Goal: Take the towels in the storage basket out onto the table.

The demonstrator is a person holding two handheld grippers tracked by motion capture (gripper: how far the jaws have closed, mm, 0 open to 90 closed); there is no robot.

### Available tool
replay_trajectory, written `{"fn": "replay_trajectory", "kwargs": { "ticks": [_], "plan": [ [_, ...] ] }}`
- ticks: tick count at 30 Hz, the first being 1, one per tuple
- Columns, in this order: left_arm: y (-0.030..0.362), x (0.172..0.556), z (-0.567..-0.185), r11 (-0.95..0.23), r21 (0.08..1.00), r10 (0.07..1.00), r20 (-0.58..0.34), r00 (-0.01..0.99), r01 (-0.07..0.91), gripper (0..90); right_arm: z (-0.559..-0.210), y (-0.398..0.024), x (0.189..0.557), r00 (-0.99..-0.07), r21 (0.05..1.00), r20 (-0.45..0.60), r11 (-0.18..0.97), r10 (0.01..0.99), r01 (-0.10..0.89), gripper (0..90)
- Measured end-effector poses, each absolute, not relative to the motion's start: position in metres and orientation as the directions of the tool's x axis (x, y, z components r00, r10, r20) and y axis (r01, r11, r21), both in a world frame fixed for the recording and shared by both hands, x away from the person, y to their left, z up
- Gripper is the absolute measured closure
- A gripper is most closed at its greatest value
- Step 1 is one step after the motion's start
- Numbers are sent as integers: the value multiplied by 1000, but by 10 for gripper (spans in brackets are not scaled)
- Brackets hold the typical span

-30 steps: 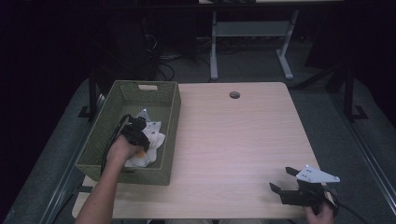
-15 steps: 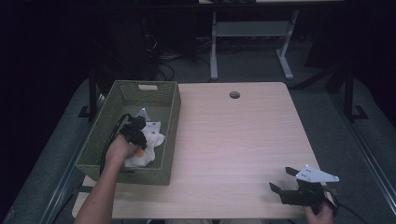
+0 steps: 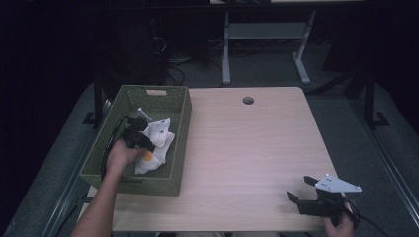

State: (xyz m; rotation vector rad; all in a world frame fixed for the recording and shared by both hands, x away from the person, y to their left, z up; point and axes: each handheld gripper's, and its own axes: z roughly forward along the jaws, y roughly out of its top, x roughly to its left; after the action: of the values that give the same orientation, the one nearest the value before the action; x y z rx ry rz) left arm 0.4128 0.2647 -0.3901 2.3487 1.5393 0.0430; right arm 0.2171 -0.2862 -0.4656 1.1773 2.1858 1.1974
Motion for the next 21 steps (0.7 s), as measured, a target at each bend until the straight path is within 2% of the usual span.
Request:
{"fn": "replay_trajectory", "kwargs": {
  "ticks": [12, 17, 21],
  "plan": [
    [283, 401, -370, -220, 451, 856, -336, 393, 865, 735, -464, -287, 215, -569, 826, 56, 282, 820, 488, 139],
    [291, 395, -365, -202, 484, 844, -355, 402, 851, 731, -464, -288, 215, -565, 829, 52, 280, 823, 484, 139],
    [298, 392, -364, -159, 498, 827, -404, 390, 853, 729, -464, -289, 216, -560, 831, 53, 275, 827, 484, 139]
  ]
}}
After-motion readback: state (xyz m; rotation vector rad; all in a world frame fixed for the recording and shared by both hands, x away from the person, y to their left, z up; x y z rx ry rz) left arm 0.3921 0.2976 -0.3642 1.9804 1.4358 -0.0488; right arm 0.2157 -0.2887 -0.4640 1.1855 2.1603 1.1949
